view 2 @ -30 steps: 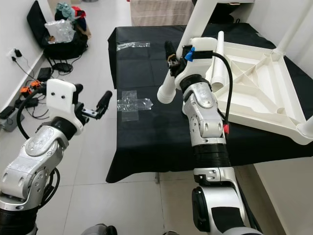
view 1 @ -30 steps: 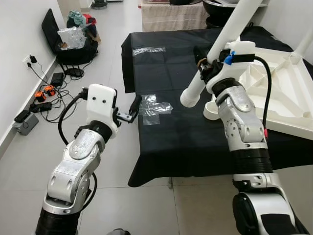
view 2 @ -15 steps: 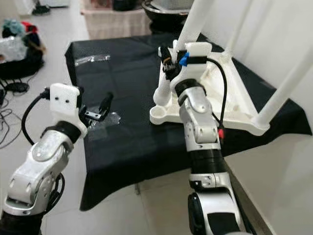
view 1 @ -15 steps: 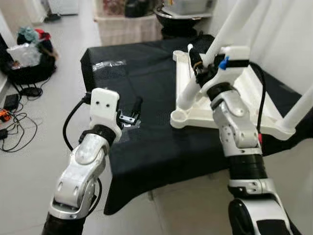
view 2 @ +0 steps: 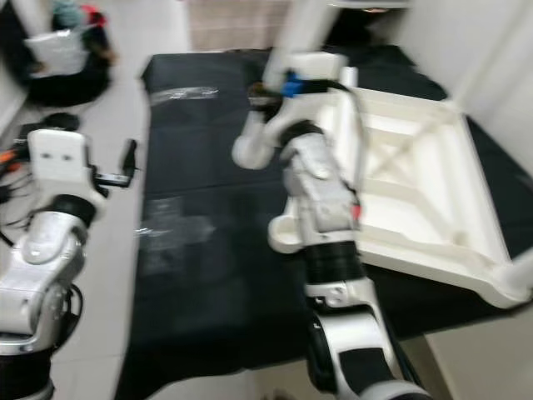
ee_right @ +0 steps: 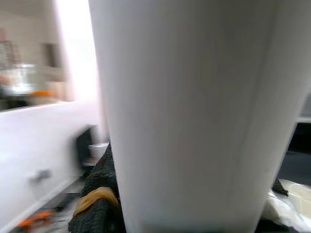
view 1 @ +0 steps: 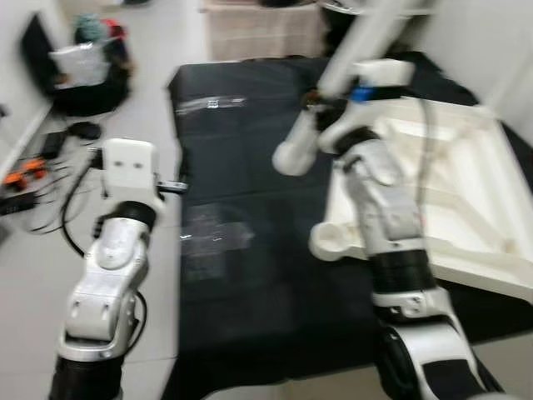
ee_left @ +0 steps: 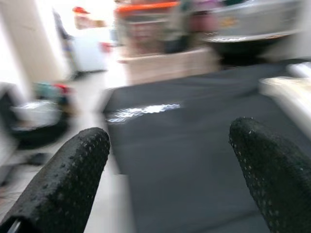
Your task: Building children table
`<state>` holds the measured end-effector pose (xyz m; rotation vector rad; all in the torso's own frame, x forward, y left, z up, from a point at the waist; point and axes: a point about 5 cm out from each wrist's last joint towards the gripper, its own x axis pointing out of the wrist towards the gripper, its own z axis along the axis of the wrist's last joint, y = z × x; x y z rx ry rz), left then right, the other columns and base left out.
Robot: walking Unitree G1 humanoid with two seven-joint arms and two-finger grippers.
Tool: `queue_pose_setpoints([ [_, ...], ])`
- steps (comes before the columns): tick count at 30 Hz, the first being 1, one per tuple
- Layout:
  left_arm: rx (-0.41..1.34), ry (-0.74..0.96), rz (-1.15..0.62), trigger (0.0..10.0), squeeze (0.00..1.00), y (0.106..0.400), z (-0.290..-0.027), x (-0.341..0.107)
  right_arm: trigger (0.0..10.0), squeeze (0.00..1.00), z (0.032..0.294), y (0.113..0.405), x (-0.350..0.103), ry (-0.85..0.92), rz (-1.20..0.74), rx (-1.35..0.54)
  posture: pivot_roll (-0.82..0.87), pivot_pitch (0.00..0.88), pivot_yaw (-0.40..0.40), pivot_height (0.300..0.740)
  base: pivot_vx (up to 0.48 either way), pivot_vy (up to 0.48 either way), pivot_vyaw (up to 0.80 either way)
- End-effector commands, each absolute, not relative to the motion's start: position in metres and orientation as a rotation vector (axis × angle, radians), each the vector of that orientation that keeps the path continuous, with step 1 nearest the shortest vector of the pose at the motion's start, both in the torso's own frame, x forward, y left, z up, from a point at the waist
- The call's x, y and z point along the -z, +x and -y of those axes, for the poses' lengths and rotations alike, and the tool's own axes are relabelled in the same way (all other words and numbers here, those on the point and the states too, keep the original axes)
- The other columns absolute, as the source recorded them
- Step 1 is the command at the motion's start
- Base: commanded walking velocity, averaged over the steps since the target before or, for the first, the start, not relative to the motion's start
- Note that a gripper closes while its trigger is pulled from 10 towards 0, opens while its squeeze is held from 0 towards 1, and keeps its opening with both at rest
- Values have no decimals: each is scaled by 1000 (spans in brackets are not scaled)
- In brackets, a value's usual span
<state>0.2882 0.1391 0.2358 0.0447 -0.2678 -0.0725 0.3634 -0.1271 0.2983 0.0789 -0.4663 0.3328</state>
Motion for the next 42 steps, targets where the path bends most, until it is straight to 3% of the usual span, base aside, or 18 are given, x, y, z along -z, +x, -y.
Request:
queue_pose_setpoints([
  [1,70,53,272,10000,0,286,-143,-236,10000,0,127,362,-306,105,492,-369,38,79,-43,740,0,0,0],
  [14,144,32,217,10000,0,280,-134,-227,10000,0,162,382,-317,54,364,-486,40,107,-52,740,0,0,0],
  [17,220,-6,195,10000,0,272,-126,-222,10000,0,175,387,-305,-53,236,-567,26,125,-52,740,0,0,0],
  [18,398,-55,148,10000,0,252,-108,-210,10000,0,191,389,-293,-86,117,-630,26,137,-61,740,0,0,0],
  [20,398,-55,148,10000,0,252,-108,-210,10000,0,191,389,-293,-86,117,-630,26,137,-61,740,0,0,0],
  [23,582,-55,59,10000,0,222,-88,-188,10000,0,203,392,-307,-15,170,-617,29,163,-69,740,0,0,0],
  [25,617,-61,29,10000,0,212,-83,-183,10000,0,203,393,-324,11,265,-605,28,179,-69,740,0,0,0],
  [31,606,-60,28,10000,0,209,-83,-184,10000,0,202,396,-336,53,315,-556,28,199,-72,740,0,0,0],
  [36,565,-60,60,10000,0,212,-85,-193,10000,0,189,390,-345,88,352,-696,29,217,-71,740,0,0,0],
  [38,585,-67,73,10000,0,210,-84,-199,10000,0,178,385,-347,34,348,-873,9,244,-81,740,0,0,0],
  [42,604,-56,85,10000,0,207,-84,-202,10000,0,173,385,-349,-16,345,-927,12,243,-91,740,0,0,0],
])
